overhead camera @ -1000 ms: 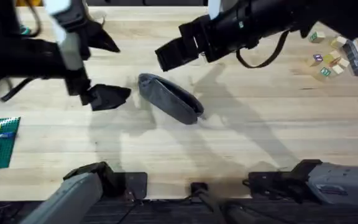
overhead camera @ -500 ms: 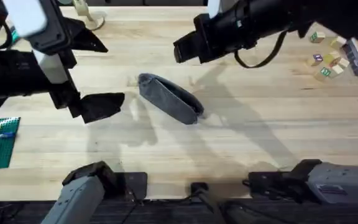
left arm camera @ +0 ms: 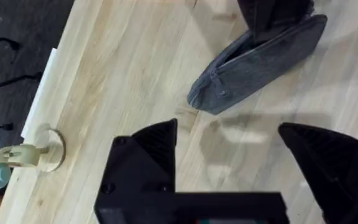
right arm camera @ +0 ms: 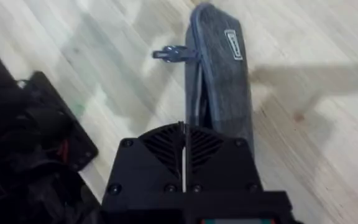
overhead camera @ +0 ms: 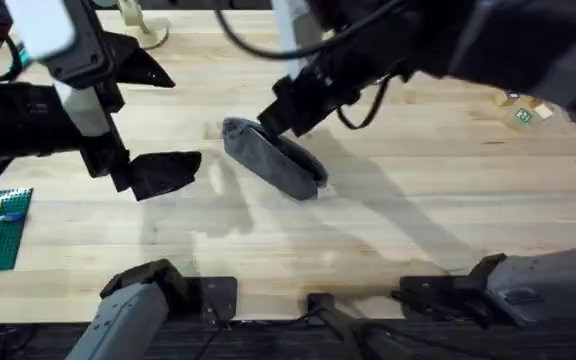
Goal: Unzip the bag, pick up the pens from the table one at a time and place them inside, then zip the bag closed.
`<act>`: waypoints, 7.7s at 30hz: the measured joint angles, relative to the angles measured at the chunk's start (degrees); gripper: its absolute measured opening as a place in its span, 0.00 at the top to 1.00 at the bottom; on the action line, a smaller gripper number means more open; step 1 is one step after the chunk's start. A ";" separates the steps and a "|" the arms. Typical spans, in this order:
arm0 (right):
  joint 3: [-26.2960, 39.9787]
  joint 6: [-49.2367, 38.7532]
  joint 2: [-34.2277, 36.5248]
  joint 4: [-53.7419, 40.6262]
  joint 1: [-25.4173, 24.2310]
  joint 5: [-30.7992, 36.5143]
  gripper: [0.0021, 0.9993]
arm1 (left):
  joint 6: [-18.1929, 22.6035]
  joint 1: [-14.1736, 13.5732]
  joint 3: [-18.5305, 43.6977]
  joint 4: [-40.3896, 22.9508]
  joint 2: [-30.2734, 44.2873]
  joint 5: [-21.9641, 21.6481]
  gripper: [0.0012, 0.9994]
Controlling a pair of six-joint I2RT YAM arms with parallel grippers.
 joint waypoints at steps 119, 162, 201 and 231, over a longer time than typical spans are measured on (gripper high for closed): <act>0.77 -35.42 18.55 17.05 -27.34 8.21 0.00 | 0.00 0.00 0.00 -0.83 0.00 0.00 0.01; 1.12 -29.31 16.82 13.27 -31.19 9.17 0.97 | 0.00 -0.02 0.00 -1.05 0.00 0.00 0.01; 1.12 -29.31 -15.64 -18.95 4.62 9.18 0.97 | 0.00 -0.02 0.00 -1.70 0.00 0.00 0.01; -10.12 -29.59 -8.77 -5.53 0.49 9.22 0.97 | 0.04 -0.02 0.00 -1.86 0.00 0.00 0.01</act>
